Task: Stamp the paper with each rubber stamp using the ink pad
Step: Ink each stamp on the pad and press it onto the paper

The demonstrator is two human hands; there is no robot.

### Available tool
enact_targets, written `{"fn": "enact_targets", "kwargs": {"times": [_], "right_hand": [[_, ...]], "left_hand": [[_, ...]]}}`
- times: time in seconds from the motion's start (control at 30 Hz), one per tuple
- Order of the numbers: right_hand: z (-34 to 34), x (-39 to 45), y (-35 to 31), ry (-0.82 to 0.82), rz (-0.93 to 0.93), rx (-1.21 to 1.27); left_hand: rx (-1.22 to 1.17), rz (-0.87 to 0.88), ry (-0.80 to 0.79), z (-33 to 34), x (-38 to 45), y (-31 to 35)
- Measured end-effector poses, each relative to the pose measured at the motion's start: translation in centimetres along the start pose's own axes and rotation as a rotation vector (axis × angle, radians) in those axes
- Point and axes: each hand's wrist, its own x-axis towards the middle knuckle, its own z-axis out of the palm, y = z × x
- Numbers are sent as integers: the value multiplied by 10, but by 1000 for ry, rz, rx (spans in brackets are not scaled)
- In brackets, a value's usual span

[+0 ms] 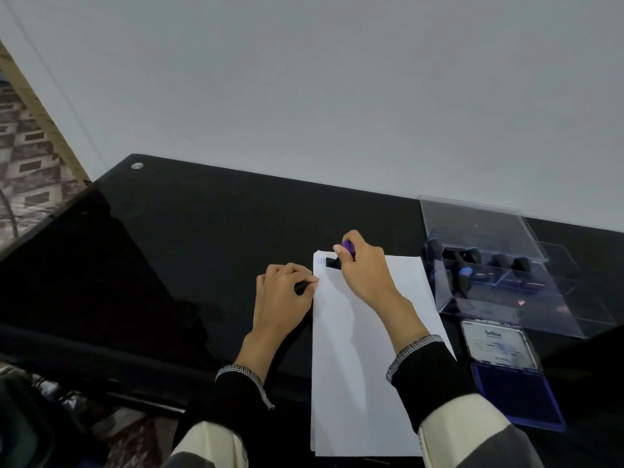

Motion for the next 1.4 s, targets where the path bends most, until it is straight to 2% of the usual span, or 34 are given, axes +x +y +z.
{"fn": "enact_targets", "kwargs": {"times": [0.17,0.37,1.4], "right_hand": [[2,9,-5,-88,-93,-116],[7,13,-10,-123,-111,-204],[19,8,-8,-104,-85,-199]], "left_hand": [[-25,-19,24,1,-1,-1],[-27,-15,23,0,-1,-1],[43,-3,0,0,-1,0]]}}
